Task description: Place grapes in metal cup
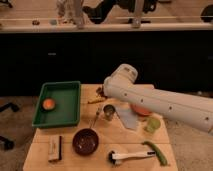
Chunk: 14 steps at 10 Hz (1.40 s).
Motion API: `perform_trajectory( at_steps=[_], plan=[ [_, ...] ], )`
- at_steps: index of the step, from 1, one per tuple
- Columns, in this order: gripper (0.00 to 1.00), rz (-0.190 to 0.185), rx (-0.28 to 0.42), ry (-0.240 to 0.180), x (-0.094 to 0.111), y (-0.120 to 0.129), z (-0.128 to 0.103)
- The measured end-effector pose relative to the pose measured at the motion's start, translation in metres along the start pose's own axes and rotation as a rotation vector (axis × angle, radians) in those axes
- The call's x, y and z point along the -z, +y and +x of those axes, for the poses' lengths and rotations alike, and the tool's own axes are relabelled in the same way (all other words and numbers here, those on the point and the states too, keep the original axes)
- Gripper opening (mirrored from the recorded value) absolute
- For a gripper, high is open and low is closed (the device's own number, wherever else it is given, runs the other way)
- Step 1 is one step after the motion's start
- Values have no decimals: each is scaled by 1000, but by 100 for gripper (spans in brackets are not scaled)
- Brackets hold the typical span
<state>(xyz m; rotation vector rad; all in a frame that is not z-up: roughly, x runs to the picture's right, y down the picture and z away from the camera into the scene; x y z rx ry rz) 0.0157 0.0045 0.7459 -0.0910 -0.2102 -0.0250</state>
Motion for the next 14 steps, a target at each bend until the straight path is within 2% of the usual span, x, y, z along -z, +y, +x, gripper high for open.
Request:
perform_trajectory(
  at_steps=[9,14],
  plan=[
    [0,-46,-20,28,5,30,20],
    [0,-81,-20,29,7,55,18]
  ],
)
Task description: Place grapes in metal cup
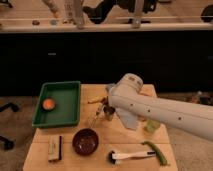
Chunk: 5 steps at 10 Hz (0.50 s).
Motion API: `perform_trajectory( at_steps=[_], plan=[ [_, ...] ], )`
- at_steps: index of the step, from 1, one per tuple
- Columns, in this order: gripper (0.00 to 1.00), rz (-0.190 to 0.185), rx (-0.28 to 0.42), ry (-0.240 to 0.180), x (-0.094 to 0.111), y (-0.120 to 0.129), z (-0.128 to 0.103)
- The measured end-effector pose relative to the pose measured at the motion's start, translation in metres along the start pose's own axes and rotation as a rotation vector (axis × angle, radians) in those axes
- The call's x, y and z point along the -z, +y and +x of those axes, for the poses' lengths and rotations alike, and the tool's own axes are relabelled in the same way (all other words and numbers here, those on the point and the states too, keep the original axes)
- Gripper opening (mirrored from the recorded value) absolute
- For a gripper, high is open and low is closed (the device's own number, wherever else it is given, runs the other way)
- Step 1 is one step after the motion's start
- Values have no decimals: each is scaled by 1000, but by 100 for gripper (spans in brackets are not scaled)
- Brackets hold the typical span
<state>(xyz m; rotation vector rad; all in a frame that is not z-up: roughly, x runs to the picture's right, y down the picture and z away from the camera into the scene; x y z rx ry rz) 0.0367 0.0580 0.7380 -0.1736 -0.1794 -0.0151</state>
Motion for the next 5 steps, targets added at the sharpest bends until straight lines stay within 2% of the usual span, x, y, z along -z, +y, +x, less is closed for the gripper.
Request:
perform_trajectory(
  at_steps=[5],
  plan=[
    [0,-19,13,-7,0,11,-10]
  ],
)
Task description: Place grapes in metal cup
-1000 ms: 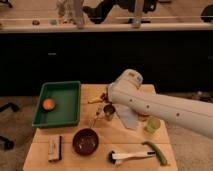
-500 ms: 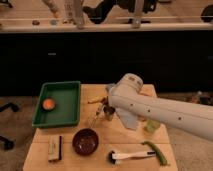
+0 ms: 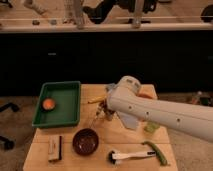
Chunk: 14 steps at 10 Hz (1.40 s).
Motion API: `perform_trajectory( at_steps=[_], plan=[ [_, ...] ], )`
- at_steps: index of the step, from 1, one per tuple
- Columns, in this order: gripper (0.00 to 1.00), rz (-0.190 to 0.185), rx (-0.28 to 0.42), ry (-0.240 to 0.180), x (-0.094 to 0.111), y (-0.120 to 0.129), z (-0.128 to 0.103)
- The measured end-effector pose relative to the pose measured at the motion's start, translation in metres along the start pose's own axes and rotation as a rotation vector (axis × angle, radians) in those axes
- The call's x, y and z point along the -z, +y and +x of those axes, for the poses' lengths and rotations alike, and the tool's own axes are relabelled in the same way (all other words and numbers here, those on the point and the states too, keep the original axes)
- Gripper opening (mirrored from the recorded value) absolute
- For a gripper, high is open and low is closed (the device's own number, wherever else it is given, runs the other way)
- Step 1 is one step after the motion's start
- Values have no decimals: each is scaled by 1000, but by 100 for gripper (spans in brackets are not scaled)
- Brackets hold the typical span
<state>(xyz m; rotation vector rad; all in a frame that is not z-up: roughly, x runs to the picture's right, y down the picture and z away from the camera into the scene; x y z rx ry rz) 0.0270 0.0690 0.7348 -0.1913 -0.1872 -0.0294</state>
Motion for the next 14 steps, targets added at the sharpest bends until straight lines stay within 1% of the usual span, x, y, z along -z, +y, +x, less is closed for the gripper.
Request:
perform_trajectory(
  at_steps=[4,8,11,13,14],
  plan=[
    [0,-23,11,-9,-11,3,-9],
    [0,-43,6,-11,-21,7,-9],
    [0,-58,-22,-16,-26,12,-3],
    [0,-82,-58,-32,-32,17,1],
    [0,-99,-76,-48,-34,19,2]
  ],
)
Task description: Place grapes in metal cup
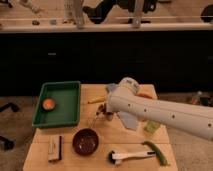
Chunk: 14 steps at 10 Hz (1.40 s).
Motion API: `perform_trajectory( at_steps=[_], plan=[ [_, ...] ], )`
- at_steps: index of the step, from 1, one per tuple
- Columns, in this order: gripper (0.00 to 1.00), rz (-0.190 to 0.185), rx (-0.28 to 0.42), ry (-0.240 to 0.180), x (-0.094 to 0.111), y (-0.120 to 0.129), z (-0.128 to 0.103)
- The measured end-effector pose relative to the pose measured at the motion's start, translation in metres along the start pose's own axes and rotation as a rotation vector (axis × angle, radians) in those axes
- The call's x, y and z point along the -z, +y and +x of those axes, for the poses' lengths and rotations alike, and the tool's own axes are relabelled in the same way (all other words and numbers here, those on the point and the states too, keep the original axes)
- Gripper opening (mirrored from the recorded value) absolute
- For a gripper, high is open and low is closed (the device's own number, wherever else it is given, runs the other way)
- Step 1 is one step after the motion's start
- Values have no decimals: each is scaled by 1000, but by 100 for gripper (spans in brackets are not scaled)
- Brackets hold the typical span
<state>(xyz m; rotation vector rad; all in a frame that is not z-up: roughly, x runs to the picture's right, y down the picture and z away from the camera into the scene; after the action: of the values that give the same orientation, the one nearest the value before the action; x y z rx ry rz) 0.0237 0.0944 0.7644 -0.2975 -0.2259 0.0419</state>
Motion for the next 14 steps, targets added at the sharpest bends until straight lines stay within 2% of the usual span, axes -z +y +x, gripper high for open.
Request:
perform_trajectory(
  at_steps=[4,7,9,14],
  plan=[
    [0,-66,-60,-84,-6,3,2],
    [0,-90,-92,-132,-9,-1,1],
    [0,-91,-100,-139,-10,-4,1],
    [0,-78,-103,-112,-12,-11,13]
  ],
)
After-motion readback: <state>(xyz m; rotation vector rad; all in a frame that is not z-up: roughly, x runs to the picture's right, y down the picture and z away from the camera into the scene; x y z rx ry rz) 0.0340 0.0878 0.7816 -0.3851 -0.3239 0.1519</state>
